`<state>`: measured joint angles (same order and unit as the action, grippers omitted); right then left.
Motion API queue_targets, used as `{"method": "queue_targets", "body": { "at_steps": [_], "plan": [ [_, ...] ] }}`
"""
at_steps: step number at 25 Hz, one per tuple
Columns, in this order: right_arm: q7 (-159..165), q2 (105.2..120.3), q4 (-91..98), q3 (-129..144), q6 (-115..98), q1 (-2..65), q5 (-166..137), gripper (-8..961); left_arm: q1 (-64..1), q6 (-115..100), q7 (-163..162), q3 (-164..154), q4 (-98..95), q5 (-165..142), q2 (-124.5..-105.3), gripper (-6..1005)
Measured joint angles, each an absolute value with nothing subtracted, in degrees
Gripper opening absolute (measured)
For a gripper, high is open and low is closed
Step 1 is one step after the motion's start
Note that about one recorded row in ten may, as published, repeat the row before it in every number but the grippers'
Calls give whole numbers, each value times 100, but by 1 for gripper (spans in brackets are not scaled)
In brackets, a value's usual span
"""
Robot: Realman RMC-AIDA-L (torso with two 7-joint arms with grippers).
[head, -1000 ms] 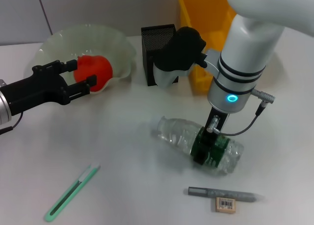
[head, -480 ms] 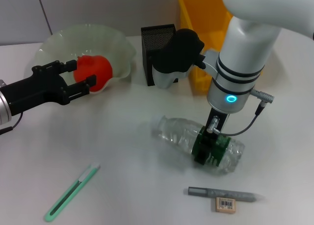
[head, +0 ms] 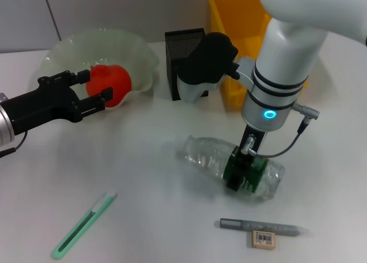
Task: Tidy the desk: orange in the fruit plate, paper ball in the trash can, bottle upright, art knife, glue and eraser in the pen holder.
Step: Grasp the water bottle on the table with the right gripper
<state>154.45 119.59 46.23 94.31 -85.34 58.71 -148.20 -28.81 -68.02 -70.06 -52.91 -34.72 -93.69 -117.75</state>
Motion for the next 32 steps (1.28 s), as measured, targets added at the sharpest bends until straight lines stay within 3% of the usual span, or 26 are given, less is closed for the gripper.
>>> {"method": "queue_targets", "body": {
  "at_steps": [11, 32],
  "plan": [
    [15344, 11944, 5703, 9430, -8504, 5317, -14962, 760, -2883, -6804, -7004, -5291, -3479, -9369, -11789, 693],
    [15333, 11943, 5278, 9417, -8364, 5472, -15030, 760, -2879, -6802, -6987, -5278, -3490, -9369, -11795, 693]
  ]
}}
